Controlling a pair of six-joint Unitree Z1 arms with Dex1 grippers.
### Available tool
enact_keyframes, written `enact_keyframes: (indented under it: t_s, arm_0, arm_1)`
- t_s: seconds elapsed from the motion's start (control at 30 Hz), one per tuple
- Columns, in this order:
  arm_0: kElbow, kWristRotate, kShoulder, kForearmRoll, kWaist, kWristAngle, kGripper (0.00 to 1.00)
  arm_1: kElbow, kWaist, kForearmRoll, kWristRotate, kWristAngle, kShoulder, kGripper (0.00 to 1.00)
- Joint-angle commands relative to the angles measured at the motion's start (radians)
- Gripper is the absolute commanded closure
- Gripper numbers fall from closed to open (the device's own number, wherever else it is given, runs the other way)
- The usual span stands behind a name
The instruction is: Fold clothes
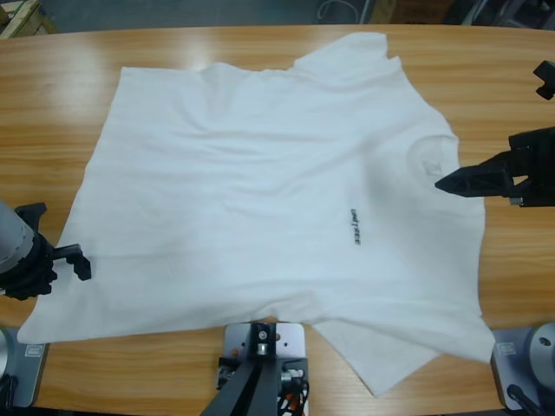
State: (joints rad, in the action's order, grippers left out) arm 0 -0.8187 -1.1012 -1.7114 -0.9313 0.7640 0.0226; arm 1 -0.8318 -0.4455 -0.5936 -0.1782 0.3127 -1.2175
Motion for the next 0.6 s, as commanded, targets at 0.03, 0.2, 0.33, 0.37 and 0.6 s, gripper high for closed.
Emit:
enact_keyframes:
  t_s: [0.03, 0.2, 0.33, 0.37, 0.6]
  arm_0:
    - [-0.010, -0.019, -0.078, 0.003, -0.003, 0.033, 0.128]
    - [-0.026, -0.007, -0.157, 0.023, 0.003, 0.028, 0.128]
    - [-0.030, -0.006, -0.166, 0.028, 0.036, 0.029, 0.240]
    - [-0.029, -0.006, -0.166, 0.031, 0.041, 0.030, 0.298]
    - [-0.013, -0.017, -0.162, 0.047, 0.049, 0.031, 0.794]
  arm_1:
    - [0.034, -0.010, 0.014, 0.002, 0.005, 0.029, 0.069]
    - [0.034, -0.010, 0.015, 0.002, 0.005, 0.035, 0.069]
    - [0.036, -0.010, 0.015, 0.002, 0.005, 0.036, 0.069]
    - [0.036, -0.010, 0.015, 0.002, 0.005, 0.038, 0.069]
    - [0.037, -0.010, 0.016, 0.002, 0.003, 0.047, 0.073]
